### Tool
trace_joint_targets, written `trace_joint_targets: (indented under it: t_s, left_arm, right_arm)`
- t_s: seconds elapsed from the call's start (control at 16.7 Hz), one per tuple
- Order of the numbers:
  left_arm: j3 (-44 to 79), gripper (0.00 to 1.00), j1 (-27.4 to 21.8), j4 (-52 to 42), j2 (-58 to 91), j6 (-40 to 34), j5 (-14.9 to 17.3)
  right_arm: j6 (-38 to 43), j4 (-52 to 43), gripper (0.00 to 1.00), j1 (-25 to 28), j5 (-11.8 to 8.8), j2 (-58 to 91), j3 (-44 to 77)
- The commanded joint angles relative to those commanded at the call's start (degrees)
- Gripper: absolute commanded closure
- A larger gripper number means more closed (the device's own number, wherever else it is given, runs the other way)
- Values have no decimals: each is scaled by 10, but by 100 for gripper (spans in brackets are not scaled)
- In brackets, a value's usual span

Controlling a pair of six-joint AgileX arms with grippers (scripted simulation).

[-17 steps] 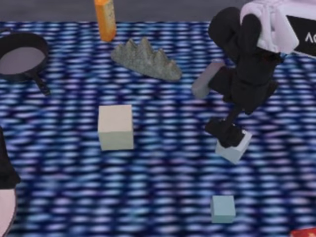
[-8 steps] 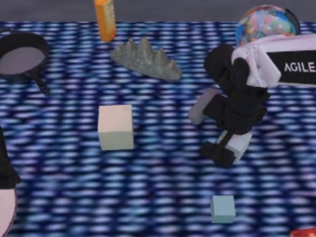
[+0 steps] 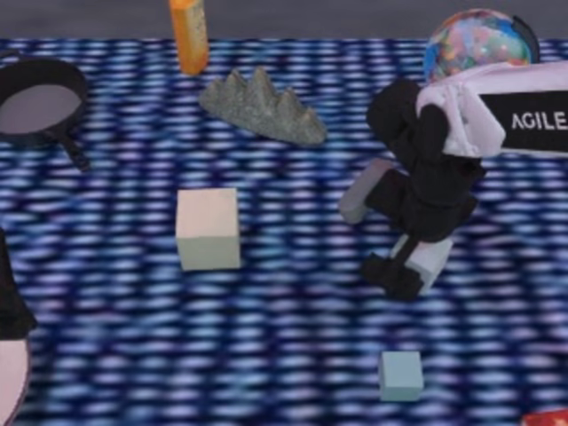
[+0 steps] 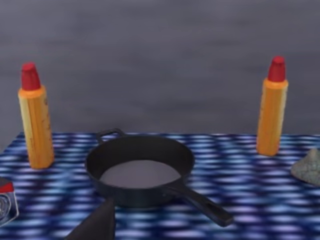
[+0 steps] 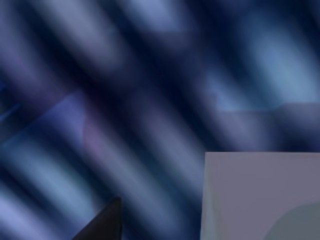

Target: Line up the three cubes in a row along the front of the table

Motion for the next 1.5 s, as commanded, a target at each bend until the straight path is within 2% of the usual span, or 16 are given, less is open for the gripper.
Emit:
trace_joint_targets:
  t_s: [0.48, 0.96, 1.08, 1.5]
  left_arm:
    - [0, 0, 0, 0, 0, 0, 0]
    - [0, 0, 0, 0, 0, 0, 0]
    - [0, 0, 0, 0, 0, 0, 0]
    - [0, 0, 0, 0, 0, 0, 0]
  right_arm:
    - [0, 0, 98, 0, 0, 0, 0]
    - [0, 0, 100, 0, 0, 0, 0]
    - [4, -9, 100, 2, -6, -16, 5]
    - [2, -133, 100, 6, -6, -61, 79]
